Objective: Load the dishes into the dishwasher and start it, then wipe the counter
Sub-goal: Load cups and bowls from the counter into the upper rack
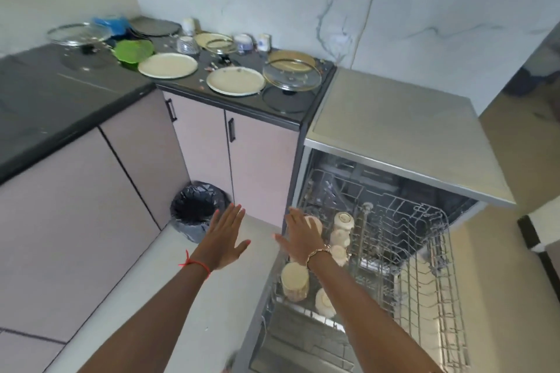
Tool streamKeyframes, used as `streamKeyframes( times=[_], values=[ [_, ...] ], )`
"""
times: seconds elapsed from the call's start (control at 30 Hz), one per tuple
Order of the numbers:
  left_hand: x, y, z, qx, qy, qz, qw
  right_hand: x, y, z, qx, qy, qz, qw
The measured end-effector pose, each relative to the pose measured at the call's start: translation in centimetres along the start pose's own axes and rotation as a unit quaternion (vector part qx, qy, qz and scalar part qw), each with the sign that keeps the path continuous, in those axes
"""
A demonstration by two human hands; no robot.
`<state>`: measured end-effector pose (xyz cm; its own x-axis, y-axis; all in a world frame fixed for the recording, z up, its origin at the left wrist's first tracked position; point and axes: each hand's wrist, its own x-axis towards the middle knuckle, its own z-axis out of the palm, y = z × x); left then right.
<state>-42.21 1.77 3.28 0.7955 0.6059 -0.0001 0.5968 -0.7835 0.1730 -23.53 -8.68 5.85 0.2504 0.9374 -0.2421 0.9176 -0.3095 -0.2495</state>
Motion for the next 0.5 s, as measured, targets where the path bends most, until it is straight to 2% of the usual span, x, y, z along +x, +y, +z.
streamKeyframes(
  times=[0.17,0.33,0.4,0.5],
  values=[
    [-0.2,-5.4,-1.9,-0.008,0.017,-0.054,0.998,4.2,-4.7,-0.8,-0.024,0.006,-0.038,0.999],
    [1.9,-12.9,-3.9,0.018,-0.052,-0.078,0.995,11.0,-9.1,-1.7,-0.028,0.010,-0.049,0.998],
    [3.2,-16.2,-5.1,0.047,-0.049,-0.088,0.994,13.9,-11.0,-2.2,-0.036,0.012,-0.044,0.998],
    [5.4,-20.9,-7.1,0.003,-0.048,-0.082,0.995,18.2,-13.9,-3.2,-0.068,0.017,-0.045,0.997]
  ],
)
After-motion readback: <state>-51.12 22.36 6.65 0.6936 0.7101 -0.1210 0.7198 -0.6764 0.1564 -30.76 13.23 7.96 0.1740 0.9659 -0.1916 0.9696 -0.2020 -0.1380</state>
